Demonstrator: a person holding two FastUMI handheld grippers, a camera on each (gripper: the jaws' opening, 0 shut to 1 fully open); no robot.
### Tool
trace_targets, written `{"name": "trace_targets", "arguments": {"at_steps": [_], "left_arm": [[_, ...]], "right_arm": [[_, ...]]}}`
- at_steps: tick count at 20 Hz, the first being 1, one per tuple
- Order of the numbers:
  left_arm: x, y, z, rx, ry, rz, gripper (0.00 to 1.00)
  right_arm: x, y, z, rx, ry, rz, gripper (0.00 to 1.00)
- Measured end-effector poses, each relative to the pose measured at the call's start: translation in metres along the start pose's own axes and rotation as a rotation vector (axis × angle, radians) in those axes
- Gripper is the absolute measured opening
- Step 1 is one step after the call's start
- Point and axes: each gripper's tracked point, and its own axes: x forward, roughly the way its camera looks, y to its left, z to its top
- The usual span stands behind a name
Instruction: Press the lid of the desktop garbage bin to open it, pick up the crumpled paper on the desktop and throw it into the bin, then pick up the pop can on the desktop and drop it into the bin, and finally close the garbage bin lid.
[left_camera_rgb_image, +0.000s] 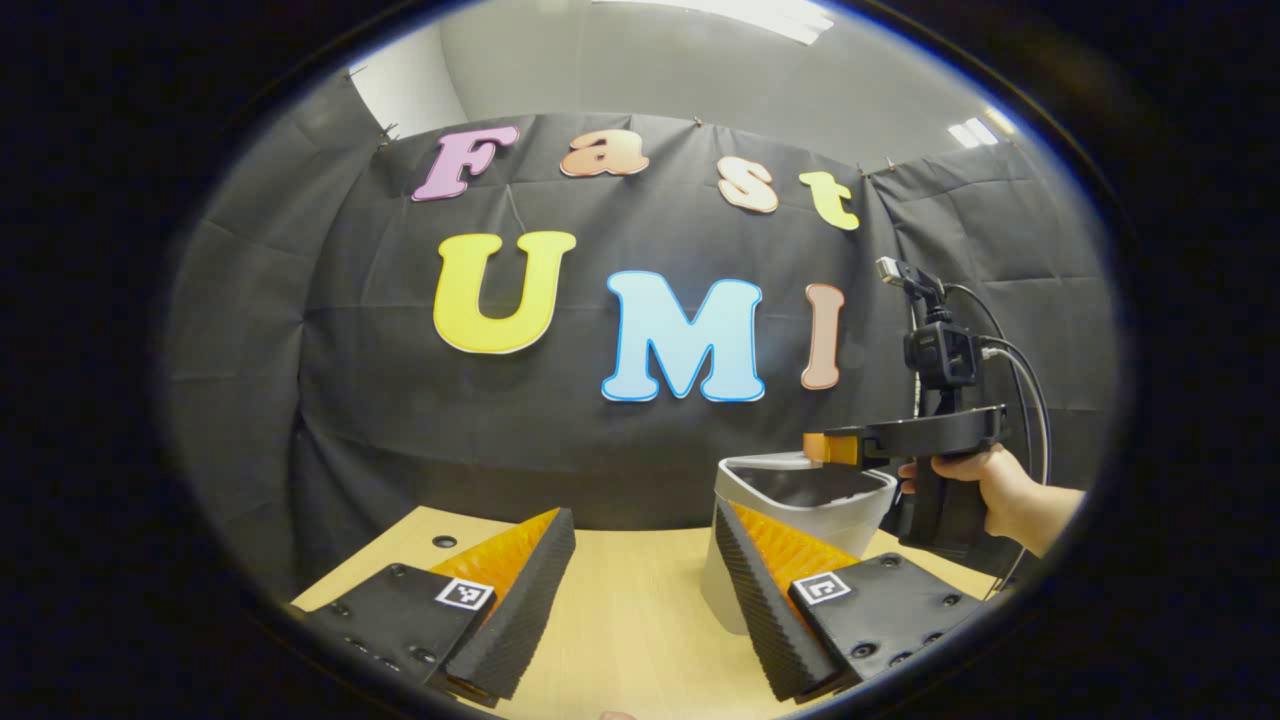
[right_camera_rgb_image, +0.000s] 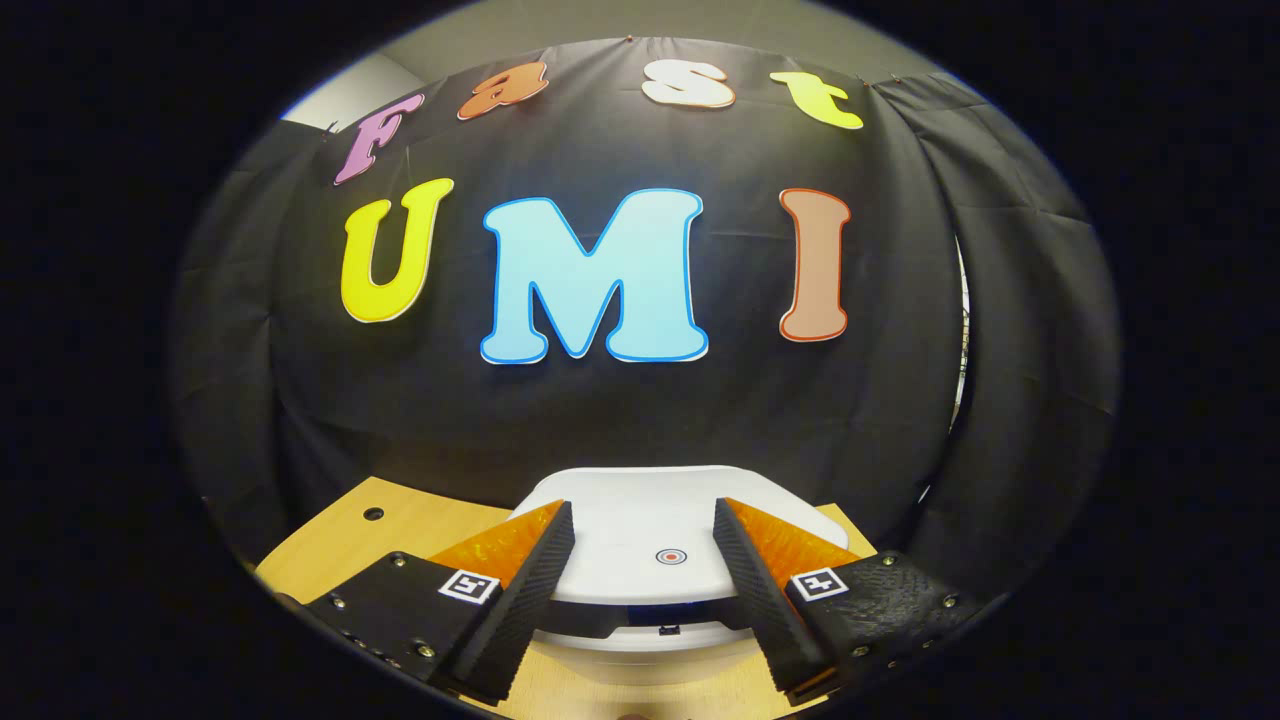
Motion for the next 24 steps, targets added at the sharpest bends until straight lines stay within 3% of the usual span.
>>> {"name": "trace_targets", "arguments": {"at_steps": [9, 11, 13, 24], "left_arm": [[-0.003, 0.006, -0.005, -0.009, 0.002, 0.033, 0.95], [-0.003, 0.009, -0.008, -0.014, 0.01, 0.042, 0.95], [-0.003, 0.012, -0.01, -0.019, 0.014, 0.048, 0.95], [0.011, 0.01, -0.014, -0.024, 0.025, 0.031, 0.95]], "right_arm": [[0.014, -0.002, -0.012, -0.016, -0.041, 0.006, 0.9], [0.017, -0.002, -0.017, -0.008, -0.045, 0.011, 0.98], [0.021, -0.002, -0.019, -0.007, -0.059, 0.012, 0.97], [0.029, -0.001, -0.03, -0.047, -0.12, 0.021, 0.98]]}}
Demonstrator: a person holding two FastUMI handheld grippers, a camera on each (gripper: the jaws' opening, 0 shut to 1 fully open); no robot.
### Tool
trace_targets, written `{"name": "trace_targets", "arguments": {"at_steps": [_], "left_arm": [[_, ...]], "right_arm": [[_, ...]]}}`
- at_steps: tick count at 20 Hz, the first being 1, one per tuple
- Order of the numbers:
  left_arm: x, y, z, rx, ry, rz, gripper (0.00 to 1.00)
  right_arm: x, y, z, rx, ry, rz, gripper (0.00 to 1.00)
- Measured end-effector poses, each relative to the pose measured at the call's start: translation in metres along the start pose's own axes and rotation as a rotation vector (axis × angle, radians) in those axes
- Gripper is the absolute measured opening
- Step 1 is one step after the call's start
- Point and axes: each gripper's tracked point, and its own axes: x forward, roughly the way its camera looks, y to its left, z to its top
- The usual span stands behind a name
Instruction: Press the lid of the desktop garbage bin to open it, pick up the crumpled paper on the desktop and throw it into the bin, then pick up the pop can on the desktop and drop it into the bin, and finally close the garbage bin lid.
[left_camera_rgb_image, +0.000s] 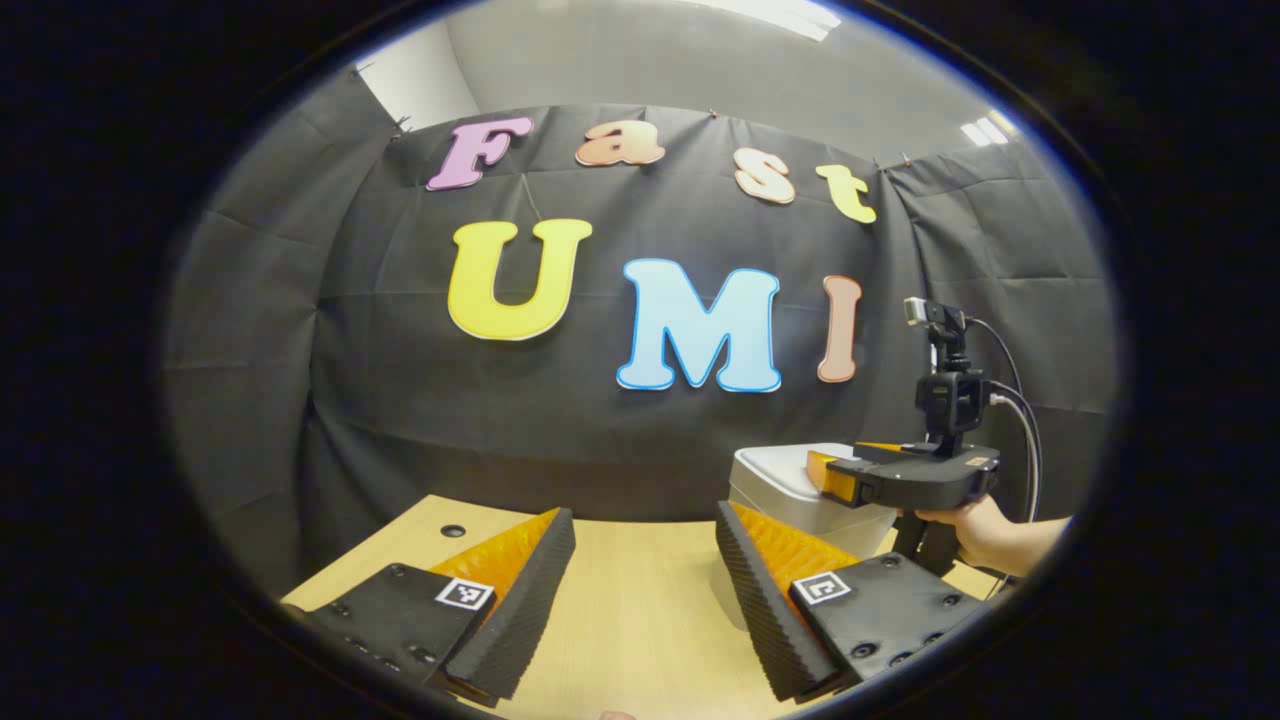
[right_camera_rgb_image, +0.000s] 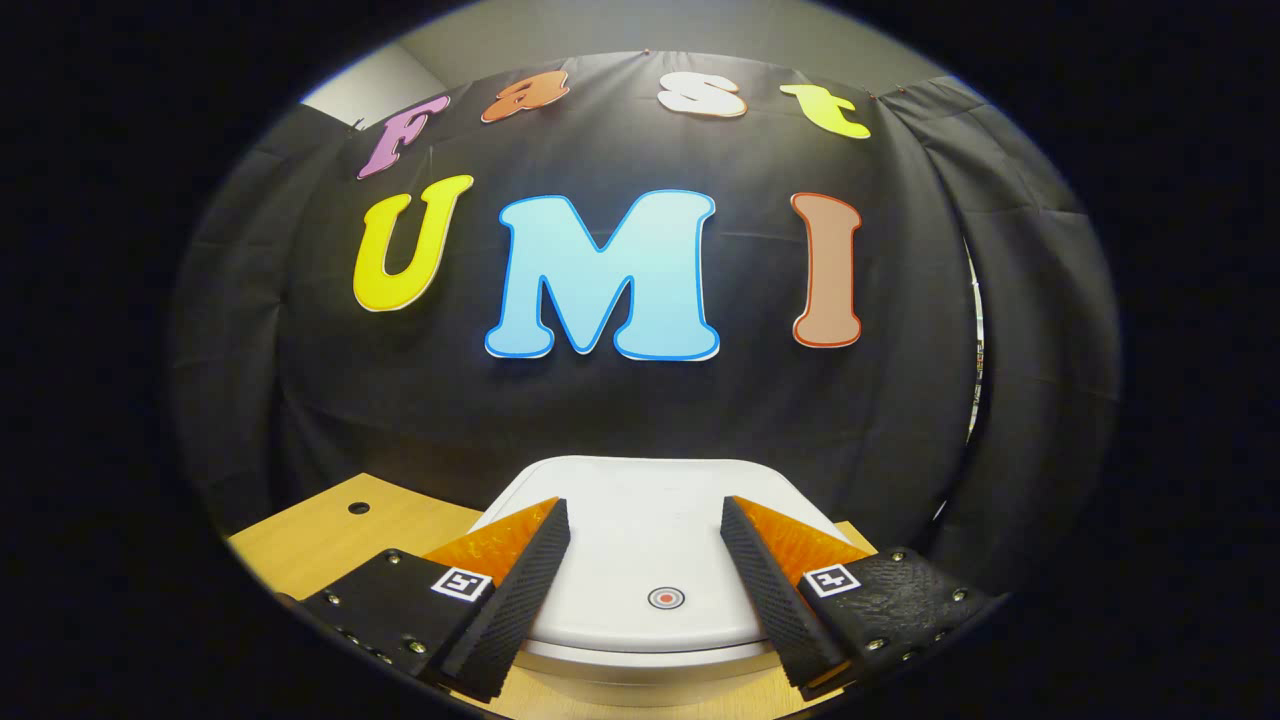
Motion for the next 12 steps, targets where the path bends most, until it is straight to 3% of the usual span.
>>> {"name": "trace_targets", "arguments": {"at_steps": [10, 12], "left_arm": [[0.015, 0.0, -0.002, -0.007, 0.015, -0.021, 0.95], [0.014, -0.002, 0.001, -0.001, 0.008, -0.026, 0.91]], "right_arm": [[0.001, -0.002, -0.01, 0.043, -0.04, -0.018, 1.0], [0.001, 0.001, -0.01, 0.042, -0.045, -0.02, 0.99]]}}
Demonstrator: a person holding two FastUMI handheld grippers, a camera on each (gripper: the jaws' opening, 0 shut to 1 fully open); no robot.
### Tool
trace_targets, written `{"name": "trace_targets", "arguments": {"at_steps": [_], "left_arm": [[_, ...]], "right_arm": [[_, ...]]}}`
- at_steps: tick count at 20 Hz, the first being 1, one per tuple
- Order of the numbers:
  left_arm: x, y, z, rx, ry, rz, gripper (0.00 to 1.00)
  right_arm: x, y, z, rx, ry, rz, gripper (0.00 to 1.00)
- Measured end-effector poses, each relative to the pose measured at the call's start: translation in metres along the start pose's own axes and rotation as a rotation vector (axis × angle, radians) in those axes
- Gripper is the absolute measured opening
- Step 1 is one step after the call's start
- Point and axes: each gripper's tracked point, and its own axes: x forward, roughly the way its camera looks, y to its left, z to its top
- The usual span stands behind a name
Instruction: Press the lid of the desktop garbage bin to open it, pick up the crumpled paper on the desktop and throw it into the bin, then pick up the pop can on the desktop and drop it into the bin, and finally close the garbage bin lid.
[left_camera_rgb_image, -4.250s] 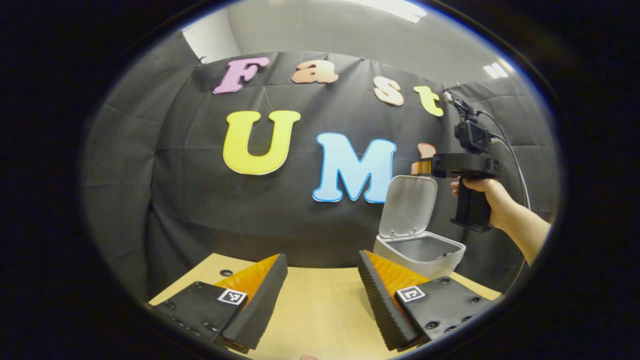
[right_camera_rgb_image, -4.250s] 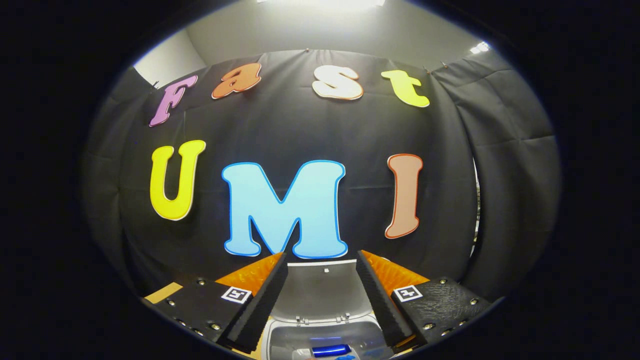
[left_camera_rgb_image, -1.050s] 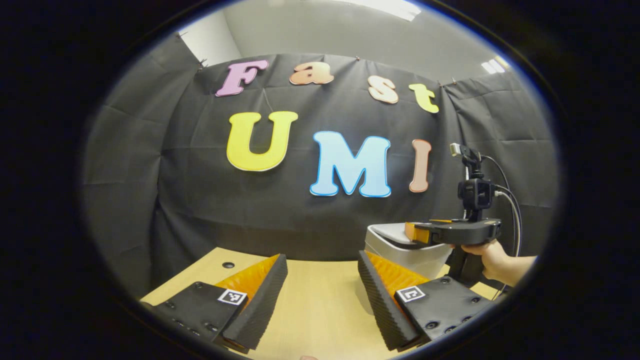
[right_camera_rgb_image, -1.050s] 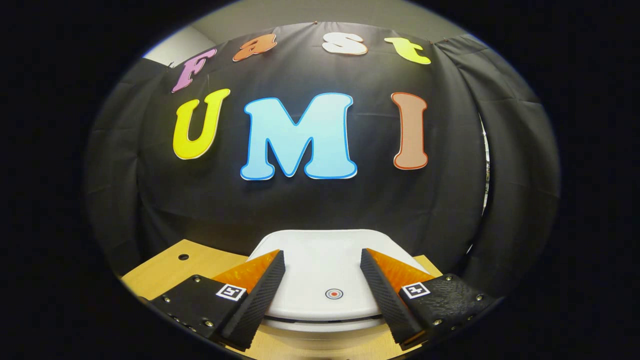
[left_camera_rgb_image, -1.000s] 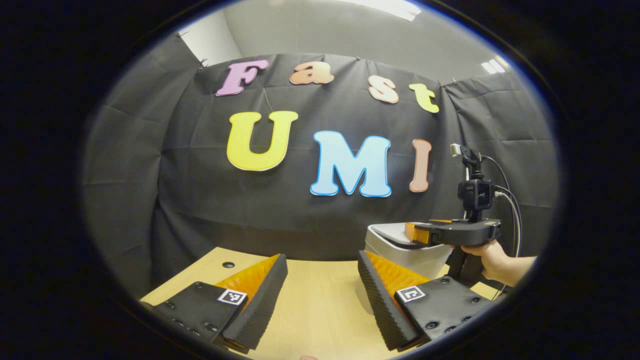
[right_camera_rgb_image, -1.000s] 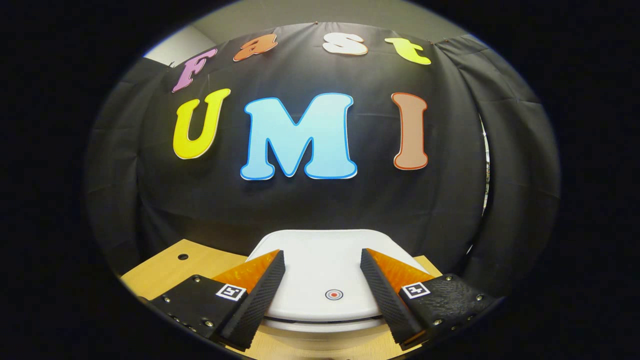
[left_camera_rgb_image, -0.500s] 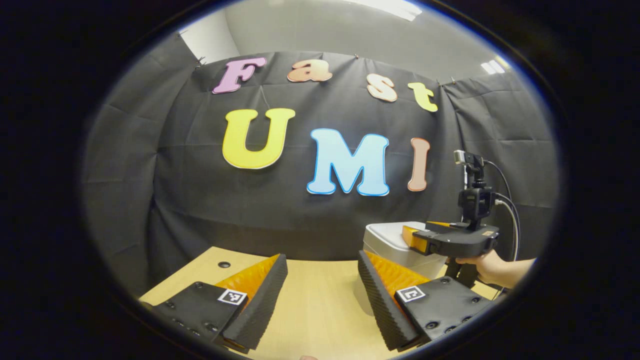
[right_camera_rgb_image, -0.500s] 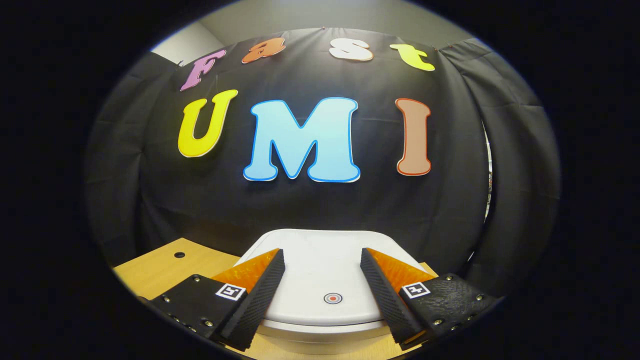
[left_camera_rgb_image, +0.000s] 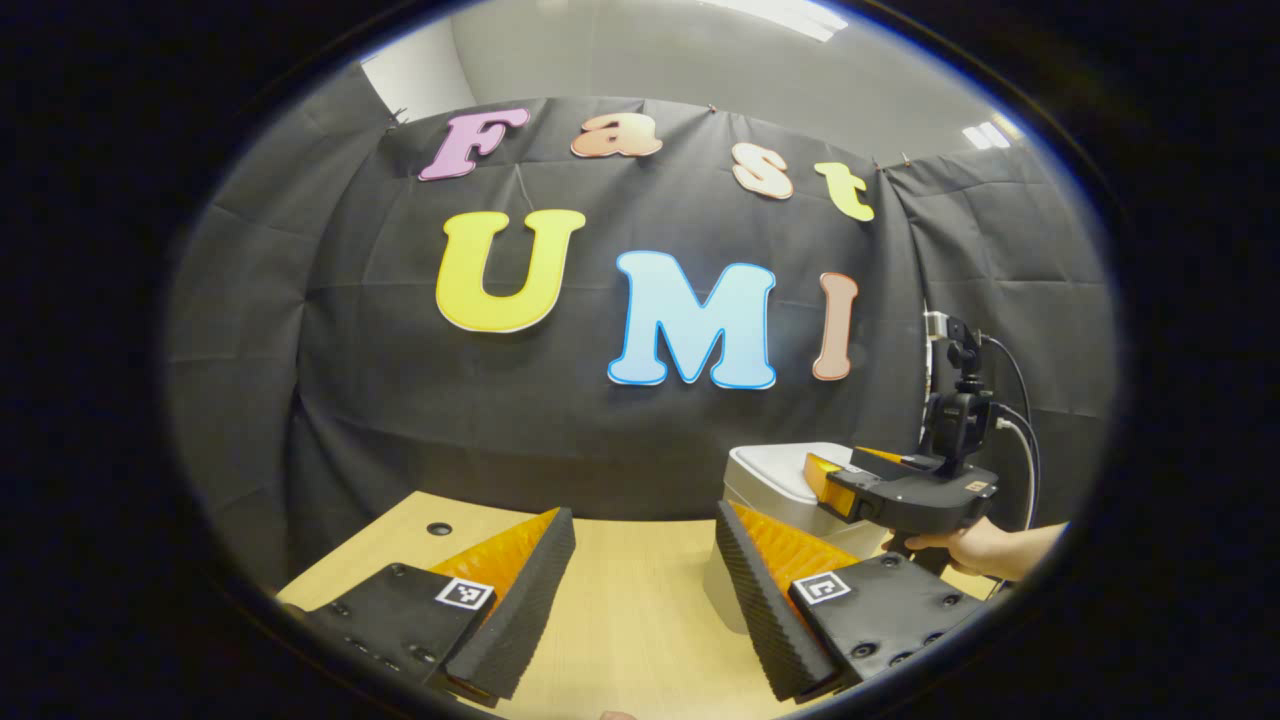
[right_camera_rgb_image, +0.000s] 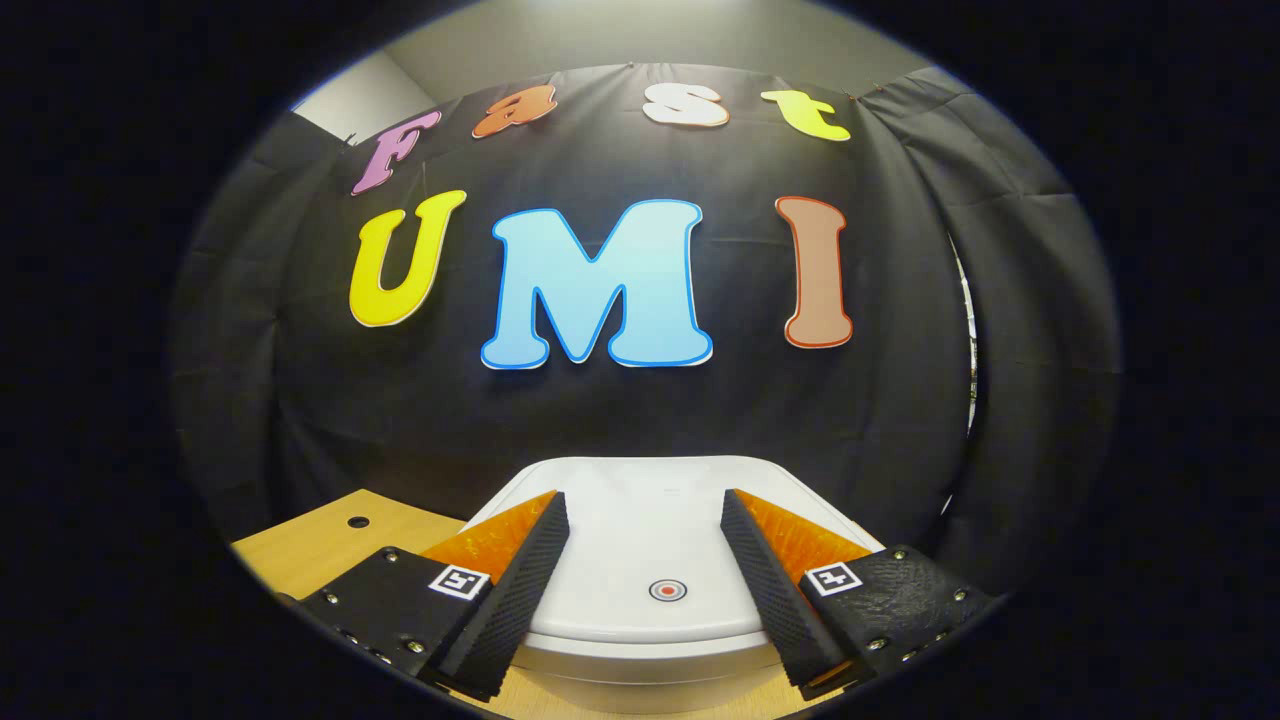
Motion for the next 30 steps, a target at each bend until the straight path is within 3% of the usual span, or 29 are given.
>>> {"name": "trace_targets", "arguments": {"at_steps": [6, 14, 21, 30], "left_arm": [[-0.012, -0.001, 0.008, 0.003, -0.023, 0.017, 0.95], [-0.039, 0.001, 0.012, 0.02, -0.035, 0.12, 0.95], [-0.06, -0.016, 0.003, 0.023, -0.032, 0.204, 0.95], [-0.065, -0.035, -0.01, 0.042, -0.031, 0.188, 0.95]], "right_arm": [[0.0, -0.001, 0.003, 0.002, -0.01, -0.013, 0.99], [-0.02, 0.0, 0.007, -0.011, 0.007, -0.015, 0.98], [-0.057, -0.003, 0.011, -0.124, 0.004, 0.059, 0.97], [-0.124, 0.006, 0.035, -0.135, -0.054, 0.103, 0.95]]}}
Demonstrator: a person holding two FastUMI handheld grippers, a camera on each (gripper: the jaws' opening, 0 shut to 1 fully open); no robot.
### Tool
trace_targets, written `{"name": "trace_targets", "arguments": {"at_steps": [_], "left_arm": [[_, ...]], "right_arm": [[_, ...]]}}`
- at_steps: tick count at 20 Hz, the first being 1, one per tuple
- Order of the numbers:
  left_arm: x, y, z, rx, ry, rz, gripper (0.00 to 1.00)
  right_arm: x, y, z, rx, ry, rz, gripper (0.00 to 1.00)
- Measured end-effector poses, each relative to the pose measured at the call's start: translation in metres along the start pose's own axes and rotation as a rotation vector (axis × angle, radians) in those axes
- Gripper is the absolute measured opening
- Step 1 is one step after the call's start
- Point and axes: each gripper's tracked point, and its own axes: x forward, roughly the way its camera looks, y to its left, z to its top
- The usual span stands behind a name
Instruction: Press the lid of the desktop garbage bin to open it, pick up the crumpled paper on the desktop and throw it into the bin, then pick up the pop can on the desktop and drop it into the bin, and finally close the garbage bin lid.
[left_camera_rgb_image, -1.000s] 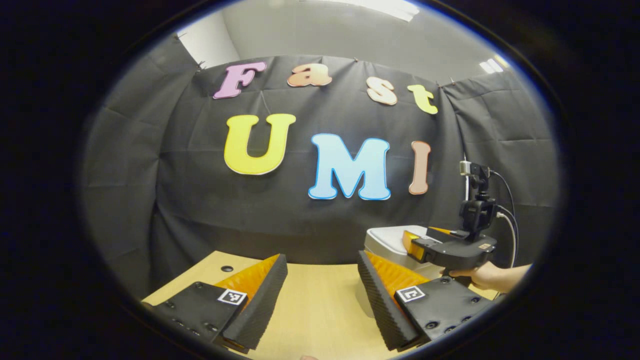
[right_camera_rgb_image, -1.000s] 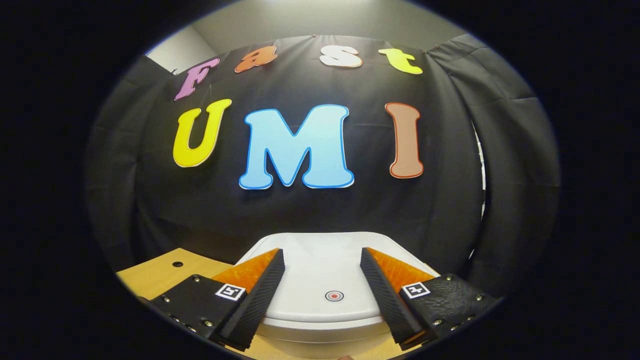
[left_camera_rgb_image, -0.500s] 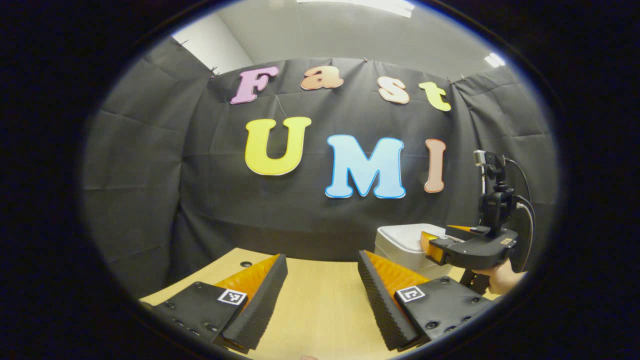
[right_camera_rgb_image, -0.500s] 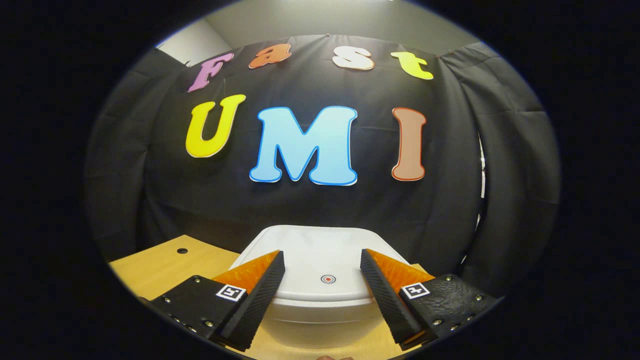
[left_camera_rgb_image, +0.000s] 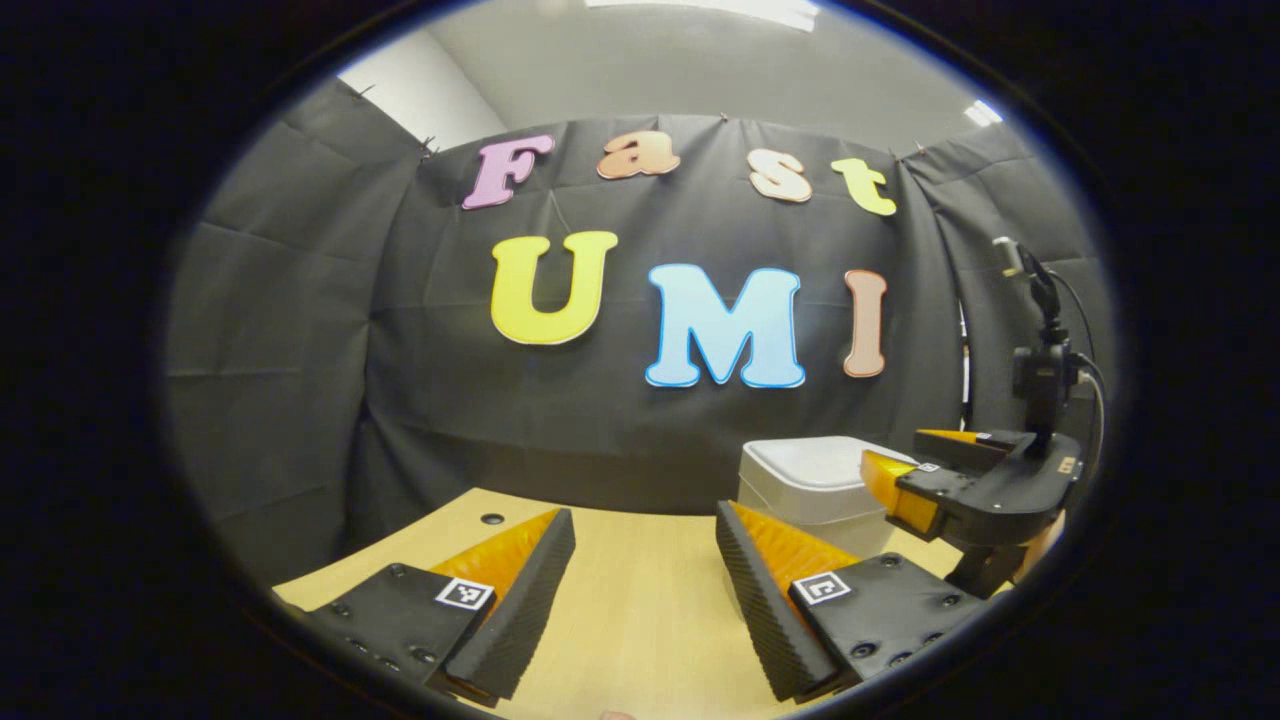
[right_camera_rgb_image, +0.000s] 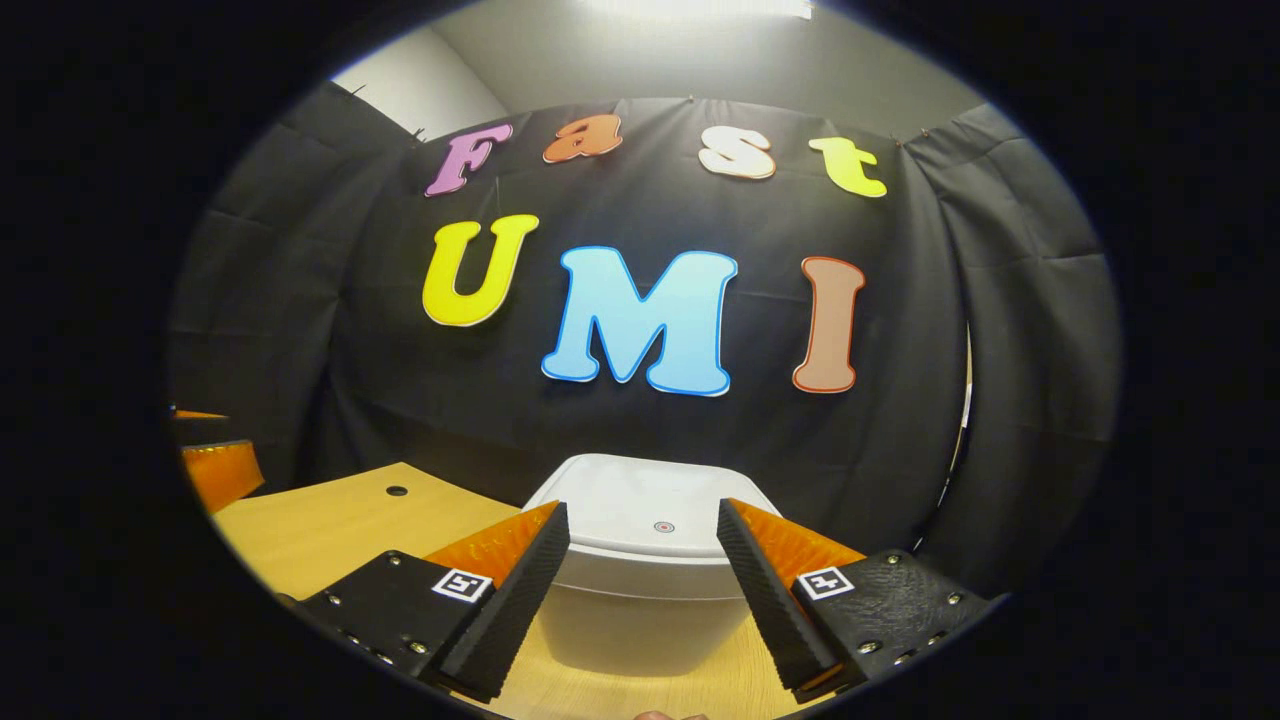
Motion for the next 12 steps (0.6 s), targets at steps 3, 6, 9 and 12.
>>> {"name": "trace_targets", "arguments": {"at_steps": [3, 6, 9, 12], "left_arm": [[0.006, 0.001, 0.007, 0.021, -0.019, -0.02, 0.95], [0.01, 0.004, 0.011, 0.027, -0.032, -0.039, 0.95], [0.014, 0.01, 0.013, 0.04, -0.038, -0.051, 0.95], [0.017, 0.013, 0.012, 0.058, -0.043, -0.066, 0.95]], "right_arm": [[-0.017, 0.006, 0.009, 0.015, -0.004, 0.003, 0.95], [-0.032, 0.014, 0.017, 0.035, -0.007, 0.004, 0.95], [-0.045, 0.024, 0.02, 0.037, -0.017, 0.001, 0.95], [-0.056, 0.034, 0.023, 0.049, -0.021, -0.003, 0.95]]}}
